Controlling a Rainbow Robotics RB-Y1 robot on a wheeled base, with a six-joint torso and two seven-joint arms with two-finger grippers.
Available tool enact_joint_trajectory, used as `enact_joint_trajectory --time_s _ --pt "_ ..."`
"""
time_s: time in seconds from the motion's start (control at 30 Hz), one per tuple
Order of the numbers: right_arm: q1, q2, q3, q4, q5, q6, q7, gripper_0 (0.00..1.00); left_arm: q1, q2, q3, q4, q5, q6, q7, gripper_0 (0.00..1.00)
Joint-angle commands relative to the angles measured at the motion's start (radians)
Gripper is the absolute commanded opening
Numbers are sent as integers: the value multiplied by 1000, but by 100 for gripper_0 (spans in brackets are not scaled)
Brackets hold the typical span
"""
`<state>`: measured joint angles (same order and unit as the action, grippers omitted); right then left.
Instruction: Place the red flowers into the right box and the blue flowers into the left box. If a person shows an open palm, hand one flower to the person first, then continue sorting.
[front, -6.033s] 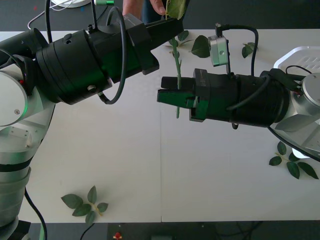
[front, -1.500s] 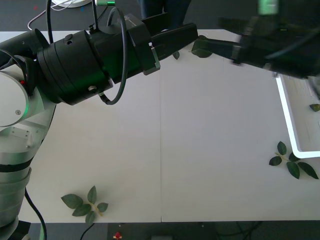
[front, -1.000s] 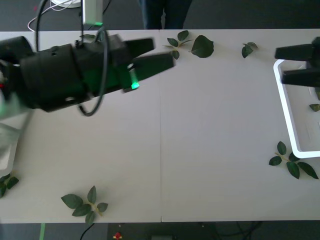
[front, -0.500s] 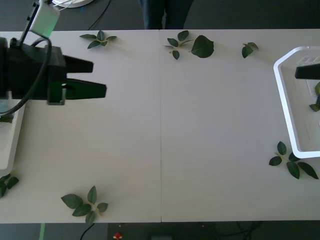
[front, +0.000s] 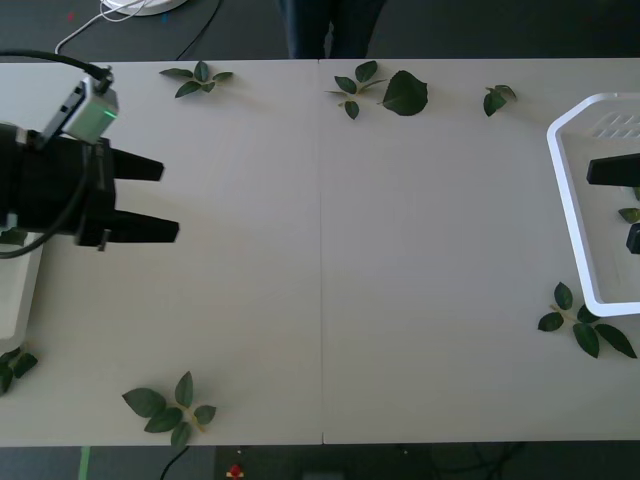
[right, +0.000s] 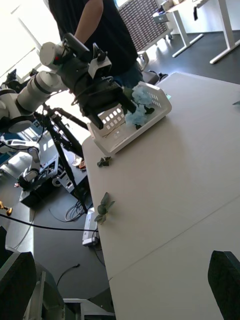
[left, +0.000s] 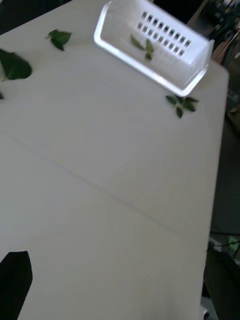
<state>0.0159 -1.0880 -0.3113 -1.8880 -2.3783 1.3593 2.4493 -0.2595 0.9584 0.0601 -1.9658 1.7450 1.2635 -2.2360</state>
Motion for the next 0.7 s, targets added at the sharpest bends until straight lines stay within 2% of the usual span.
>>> enact_joint_trajectory --time_s 0.03,0.7 --pt "35 -53 -26 -40 -16 -25 11 100 8 -72 98 2 -64 77 6 100" --pt "59 -55 -26 -45 -16 -40 16 100 10 -93 112 4 -78 90 -13 100"
